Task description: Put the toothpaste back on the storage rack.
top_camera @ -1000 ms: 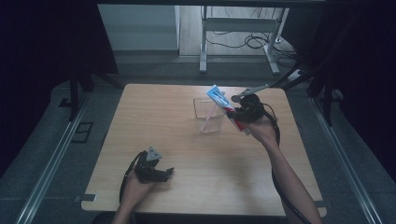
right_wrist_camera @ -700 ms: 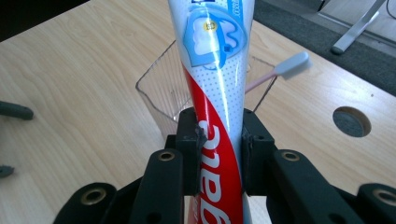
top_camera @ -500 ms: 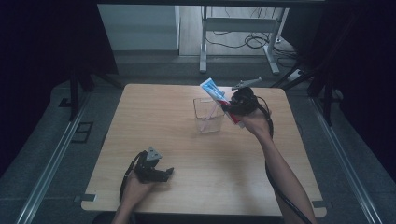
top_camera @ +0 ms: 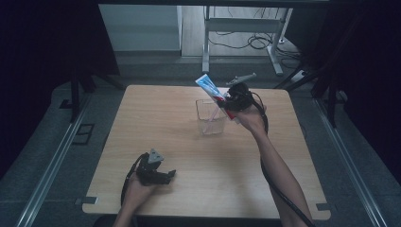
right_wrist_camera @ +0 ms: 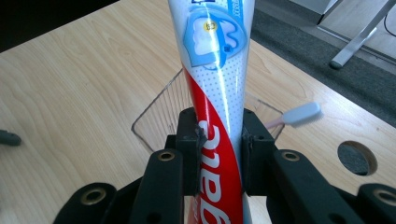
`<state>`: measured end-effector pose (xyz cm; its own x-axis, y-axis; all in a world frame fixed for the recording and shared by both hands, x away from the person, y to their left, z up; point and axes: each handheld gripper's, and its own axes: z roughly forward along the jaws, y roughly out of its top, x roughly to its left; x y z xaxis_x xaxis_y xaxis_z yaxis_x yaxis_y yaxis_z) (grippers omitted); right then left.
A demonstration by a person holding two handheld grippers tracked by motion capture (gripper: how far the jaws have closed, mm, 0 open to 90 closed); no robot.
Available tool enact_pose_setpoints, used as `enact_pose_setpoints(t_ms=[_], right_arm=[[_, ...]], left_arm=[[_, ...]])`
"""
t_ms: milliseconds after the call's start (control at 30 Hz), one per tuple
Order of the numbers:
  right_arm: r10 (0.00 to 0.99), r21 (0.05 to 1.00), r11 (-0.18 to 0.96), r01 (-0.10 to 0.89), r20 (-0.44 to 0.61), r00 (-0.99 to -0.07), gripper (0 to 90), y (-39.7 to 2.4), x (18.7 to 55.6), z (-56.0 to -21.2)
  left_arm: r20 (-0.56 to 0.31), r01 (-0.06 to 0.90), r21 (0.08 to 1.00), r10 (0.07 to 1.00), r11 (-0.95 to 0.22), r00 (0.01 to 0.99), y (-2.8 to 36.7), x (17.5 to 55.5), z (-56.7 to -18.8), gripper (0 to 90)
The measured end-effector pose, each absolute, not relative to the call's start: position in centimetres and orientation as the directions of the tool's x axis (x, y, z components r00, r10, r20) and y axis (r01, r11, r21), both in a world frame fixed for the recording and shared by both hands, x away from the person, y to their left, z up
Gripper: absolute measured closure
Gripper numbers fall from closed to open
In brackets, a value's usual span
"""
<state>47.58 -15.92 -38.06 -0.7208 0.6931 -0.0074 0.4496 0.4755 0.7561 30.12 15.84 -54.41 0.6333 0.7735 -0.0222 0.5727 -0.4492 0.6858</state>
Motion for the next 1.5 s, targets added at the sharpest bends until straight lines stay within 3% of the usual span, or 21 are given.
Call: enact_pose_setpoints(t_ms=[1500], right_arm=[[0.668, 0.774, 0.481, 0.411, -0.021, -0.744, 72.3, -10.9, 52.2, -41.5]], left_arm=[[-0.024, 0.573, 0.686, 0.773, -0.448, 0.634, 15.8, 30.1, -54.4, 13.4]])
